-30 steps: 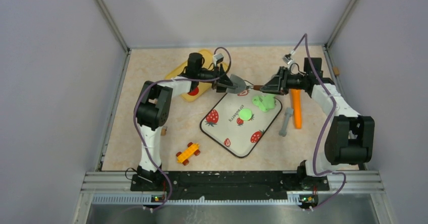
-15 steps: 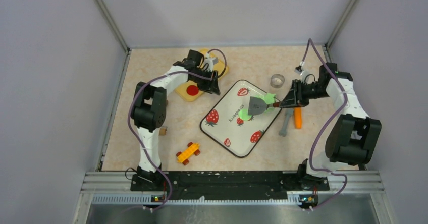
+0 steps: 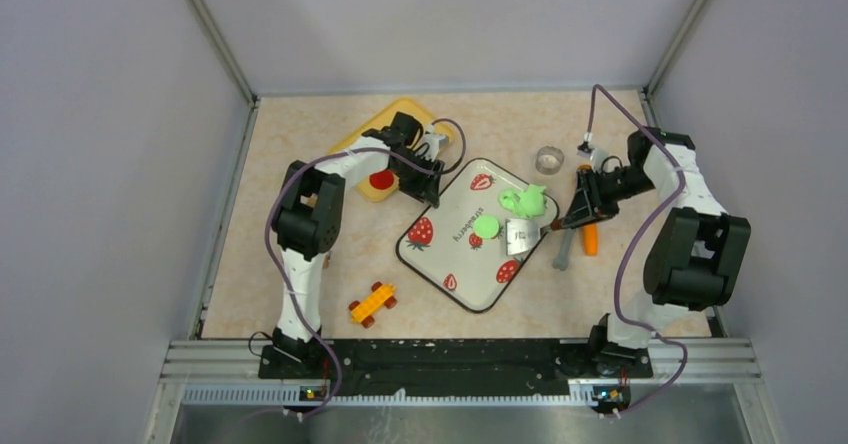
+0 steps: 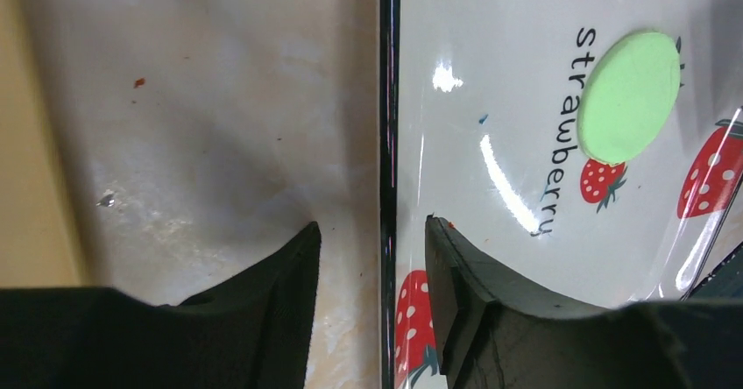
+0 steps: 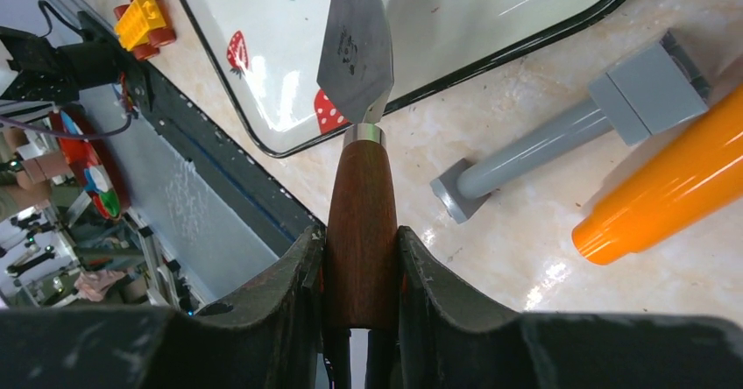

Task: Roll out the dumpling wrappers from the dough

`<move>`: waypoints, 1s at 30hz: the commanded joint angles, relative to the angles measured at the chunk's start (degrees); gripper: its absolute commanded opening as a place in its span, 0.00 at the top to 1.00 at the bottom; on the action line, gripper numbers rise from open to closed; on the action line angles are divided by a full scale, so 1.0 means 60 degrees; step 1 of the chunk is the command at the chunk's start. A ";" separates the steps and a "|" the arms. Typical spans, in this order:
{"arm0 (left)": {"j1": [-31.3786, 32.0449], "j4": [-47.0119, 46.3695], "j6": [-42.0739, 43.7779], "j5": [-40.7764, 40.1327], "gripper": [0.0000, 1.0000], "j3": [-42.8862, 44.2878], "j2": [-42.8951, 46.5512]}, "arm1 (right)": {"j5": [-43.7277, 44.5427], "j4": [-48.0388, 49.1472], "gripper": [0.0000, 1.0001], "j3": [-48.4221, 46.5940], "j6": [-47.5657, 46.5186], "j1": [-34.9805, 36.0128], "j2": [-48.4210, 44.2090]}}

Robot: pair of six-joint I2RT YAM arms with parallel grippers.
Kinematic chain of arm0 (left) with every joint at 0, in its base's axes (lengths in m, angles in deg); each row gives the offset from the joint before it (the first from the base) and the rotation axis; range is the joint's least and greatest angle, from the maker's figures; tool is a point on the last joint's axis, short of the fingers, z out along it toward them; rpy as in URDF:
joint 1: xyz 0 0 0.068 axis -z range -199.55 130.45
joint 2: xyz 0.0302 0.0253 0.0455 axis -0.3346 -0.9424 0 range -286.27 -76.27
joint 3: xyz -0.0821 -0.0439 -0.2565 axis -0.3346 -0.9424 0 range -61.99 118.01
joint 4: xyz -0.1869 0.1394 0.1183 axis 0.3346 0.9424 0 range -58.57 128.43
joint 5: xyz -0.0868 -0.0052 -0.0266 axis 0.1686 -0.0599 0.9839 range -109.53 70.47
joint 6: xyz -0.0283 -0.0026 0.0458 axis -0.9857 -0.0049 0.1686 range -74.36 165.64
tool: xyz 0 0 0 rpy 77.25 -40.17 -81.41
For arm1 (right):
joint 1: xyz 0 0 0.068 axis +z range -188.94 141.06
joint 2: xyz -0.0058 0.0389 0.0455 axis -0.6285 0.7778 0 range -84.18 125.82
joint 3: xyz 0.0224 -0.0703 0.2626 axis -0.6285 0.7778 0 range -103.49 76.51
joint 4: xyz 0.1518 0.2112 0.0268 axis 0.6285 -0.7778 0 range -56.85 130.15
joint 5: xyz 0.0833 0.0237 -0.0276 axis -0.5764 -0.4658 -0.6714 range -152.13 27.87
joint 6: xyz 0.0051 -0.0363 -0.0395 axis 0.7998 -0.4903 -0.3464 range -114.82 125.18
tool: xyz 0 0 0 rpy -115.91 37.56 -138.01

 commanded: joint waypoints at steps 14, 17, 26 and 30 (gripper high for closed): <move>0.0537 -0.0097 -0.2015 -0.2966 0.99 0.0081 -0.0067 | 0.0132 0.0900 1.00 -0.0052 0.1294 -0.0059 -0.0437; 0.0542 -0.0233 -0.2692 -0.2882 1.00 -0.0251 0.0232 | 0.0098 0.0976 1.00 -0.0173 0.1253 -0.0053 -0.0180; 0.0632 -0.0117 -0.4016 -0.2938 1.00 -0.0495 0.0333 | 0.0201 0.1127 1.00 -0.0750 0.1235 -0.0052 0.0384; 0.0654 -0.0115 -0.4115 -0.2715 1.00 -0.0862 0.0451 | 0.0413 0.1197 1.00 -0.0941 0.1170 -0.0052 0.0689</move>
